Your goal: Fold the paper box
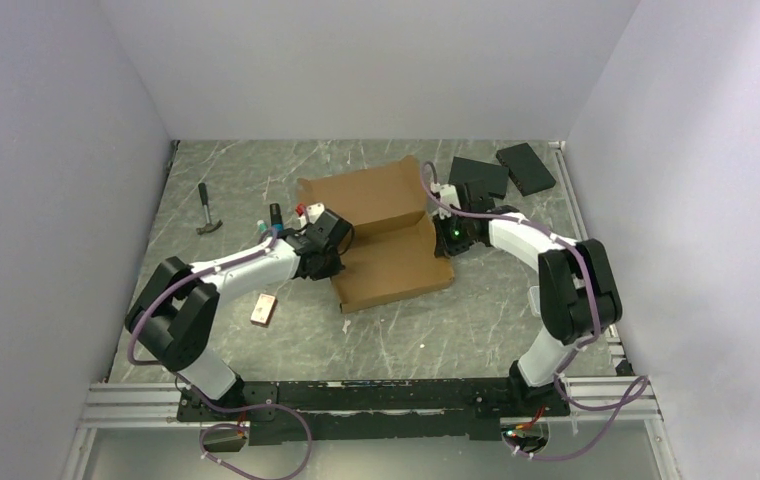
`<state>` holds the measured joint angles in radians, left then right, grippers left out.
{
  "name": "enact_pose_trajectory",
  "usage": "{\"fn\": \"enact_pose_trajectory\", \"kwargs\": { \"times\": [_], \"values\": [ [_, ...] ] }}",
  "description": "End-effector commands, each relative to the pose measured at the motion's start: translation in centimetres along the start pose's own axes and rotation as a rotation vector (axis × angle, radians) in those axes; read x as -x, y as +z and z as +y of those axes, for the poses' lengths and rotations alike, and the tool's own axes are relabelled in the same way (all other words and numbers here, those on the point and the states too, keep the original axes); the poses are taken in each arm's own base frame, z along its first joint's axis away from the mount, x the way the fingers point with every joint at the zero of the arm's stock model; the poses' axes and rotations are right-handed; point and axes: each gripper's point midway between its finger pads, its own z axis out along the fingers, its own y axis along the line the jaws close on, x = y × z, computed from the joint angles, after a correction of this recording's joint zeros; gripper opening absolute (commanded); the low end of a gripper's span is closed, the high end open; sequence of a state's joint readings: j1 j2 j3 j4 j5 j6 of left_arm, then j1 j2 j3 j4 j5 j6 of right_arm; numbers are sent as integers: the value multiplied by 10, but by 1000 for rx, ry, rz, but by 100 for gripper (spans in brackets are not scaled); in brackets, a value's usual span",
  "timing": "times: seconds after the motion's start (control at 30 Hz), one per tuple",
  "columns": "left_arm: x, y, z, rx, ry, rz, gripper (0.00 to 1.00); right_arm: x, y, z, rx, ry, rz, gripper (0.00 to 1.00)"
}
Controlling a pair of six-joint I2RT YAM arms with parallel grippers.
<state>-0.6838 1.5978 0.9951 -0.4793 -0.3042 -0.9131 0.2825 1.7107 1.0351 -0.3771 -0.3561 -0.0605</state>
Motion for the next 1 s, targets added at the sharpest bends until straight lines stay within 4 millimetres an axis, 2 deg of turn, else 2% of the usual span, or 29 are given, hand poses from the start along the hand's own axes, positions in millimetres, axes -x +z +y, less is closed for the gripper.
{"fn": "enact_pose_trajectory", "kwargs": {
  "times": [0.0,0.1,0.27,0.43,0.63,0.67,0.7,0.77,0.93,0.97],
  "values": [
    [29,-32,-53,-244,-62,-102,0,50,-34,-1,-119,-178,-199,0],
    [32,-34,-61,-295,-70,-134,0,51,-36,-8,-160,-209,-201,2],
    [22,-26,-73,-292,-69,-116,0,45,-26,-18,-199,-220,-165,20],
    [7,-10,-76,-237,-81,-68,0,35,-11,-28,-239,-226,-114,25],
    [0,-5,-74,-202,-92,-53,0,21,7,-38,-275,-242,-40,28],
    [-1,-5,-72,-196,-93,-52,0,19,9,-40,-292,-250,-29,27],
    [-1,-5,-72,-193,-96,-54,0,18,12,-40,-307,-268,-17,21],
    [-2,-5,-69,-184,-99,-53,0,17,13,-45,-375,-309,3,0],
    [0,-7,-66,-171,-97,-59,0,14,18,-39,-397,-357,25,0],
    [1,-7,-65,-163,-92,-63,0,14,18,-36,-380,-351,29,3]
  ]
}}
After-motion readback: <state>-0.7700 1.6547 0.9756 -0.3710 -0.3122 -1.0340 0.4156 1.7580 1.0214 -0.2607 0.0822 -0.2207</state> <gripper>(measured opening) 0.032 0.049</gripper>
